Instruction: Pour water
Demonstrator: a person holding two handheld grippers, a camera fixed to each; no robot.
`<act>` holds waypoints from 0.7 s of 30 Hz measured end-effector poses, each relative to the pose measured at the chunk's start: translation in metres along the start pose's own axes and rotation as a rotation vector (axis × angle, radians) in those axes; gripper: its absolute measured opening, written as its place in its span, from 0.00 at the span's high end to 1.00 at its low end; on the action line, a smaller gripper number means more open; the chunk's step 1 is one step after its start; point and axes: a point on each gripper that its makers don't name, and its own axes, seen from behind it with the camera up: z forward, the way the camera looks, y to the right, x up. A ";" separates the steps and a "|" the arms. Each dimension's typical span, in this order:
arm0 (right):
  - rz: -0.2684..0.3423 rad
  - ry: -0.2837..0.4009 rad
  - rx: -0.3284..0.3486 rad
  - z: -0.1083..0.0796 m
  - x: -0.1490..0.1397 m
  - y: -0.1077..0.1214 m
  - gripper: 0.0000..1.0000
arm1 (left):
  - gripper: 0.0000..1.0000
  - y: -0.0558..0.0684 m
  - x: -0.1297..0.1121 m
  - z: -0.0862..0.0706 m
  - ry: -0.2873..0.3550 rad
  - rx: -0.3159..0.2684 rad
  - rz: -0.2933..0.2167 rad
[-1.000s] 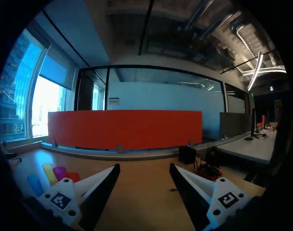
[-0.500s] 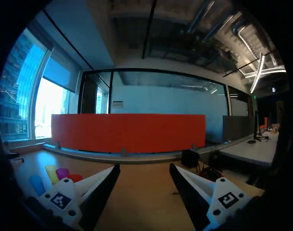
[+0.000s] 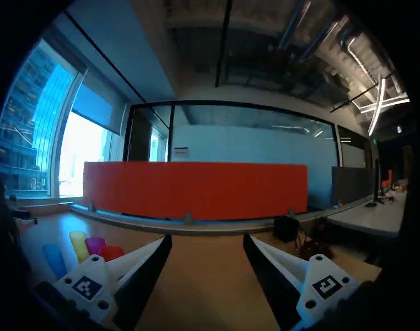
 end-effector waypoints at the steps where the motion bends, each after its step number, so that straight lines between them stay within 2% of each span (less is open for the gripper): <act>1: 0.007 -0.004 0.003 0.000 -0.004 0.000 0.00 | 0.01 0.000 0.000 0.000 0.000 0.000 0.000; 5: 0.026 -0.019 0.008 0.002 -0.020 0.001 0.00 | 0.01 0.000 0.000 0.000 0.000 0.000 0.000; 9: 0.020 -0.028 0.004 0.001 -0.035 0.002 0.00 | 0.01 -0.001 0.000 0.000 0.000 0.000 0.000; 21: 0.023 -0.034 -0.022 0.006 -0.052 0.016 0.00 | 0.01 0.000 0.000 0.000 0.000 0.000 0.000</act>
